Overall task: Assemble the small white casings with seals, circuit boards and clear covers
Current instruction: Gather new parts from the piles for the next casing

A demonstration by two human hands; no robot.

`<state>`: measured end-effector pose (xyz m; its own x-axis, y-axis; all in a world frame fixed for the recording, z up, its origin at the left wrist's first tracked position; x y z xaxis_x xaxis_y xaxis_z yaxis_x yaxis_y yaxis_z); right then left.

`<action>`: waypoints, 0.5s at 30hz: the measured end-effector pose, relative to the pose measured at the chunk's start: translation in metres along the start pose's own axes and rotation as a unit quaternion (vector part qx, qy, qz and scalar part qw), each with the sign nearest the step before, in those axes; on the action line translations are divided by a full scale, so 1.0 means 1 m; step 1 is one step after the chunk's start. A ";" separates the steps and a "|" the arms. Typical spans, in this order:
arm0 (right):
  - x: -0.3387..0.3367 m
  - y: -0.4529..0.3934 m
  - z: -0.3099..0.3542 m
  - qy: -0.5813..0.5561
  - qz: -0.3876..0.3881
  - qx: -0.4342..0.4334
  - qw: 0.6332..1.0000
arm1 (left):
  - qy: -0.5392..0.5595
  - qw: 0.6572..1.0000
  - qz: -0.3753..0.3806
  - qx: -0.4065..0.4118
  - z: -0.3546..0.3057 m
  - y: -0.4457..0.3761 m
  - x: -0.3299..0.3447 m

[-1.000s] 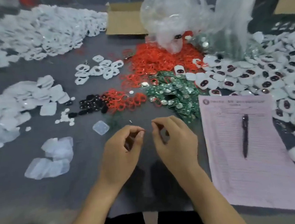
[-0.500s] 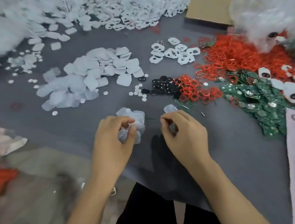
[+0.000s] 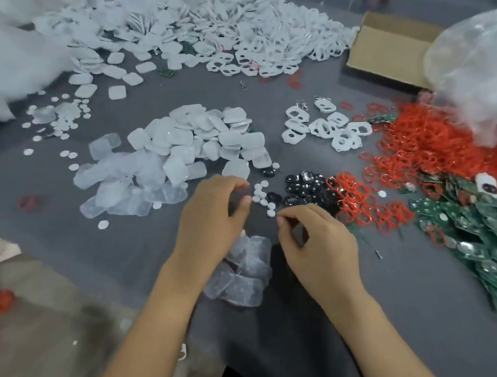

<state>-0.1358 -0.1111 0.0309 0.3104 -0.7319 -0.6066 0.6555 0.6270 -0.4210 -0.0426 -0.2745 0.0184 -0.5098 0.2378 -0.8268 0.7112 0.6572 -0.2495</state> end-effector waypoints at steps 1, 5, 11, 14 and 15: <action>-0.002 -0.007 -0.002 0.001 -0.007 0.002 1.000 | -0.026 1.000 0.011 -0.001 -0.001 -0.012 0.004; -0.009 -0.032 -0.012 0.010 -0.028 0.004 1.000 | -0.124 0.992 0.021 -0.030 0.000 -0.042 0.013; -0.017 -0.064 -0.030 0.035 -0.044 0.010 0.998 | -0.170 0.984 0.001 -0.051 0.003 -0.058 0.016; -0.019 -0.080 -0.039 0.040 -0.045 0.019 0.998 | -0.166 0.985 -0.002 -0.051 0.004 -0.061 0.015; -0.019 -0.086 -0.043 0.043 -0.041 0.027 0.998 | -0.163 0.985 -0.002 -0.050 0.004 -0.062 0.013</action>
<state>-0.2277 -0.1399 0.0501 0.1952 -0.7536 -0.6276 0.7134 0.5483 -0.4364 -0.0916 -0.3147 0.0212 -0.3186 0.0040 -0.9479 0.6503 0.7285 -0.2155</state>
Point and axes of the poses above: each hand's wrist, its own y-axis away from the middle knuckle, its own x-axis out of the palm, z = x × y, the point moved 6 cm from there along -y, towards the middle knuckle, and after that the axes turned 11 degrees about -y, right-handed, at the moved point
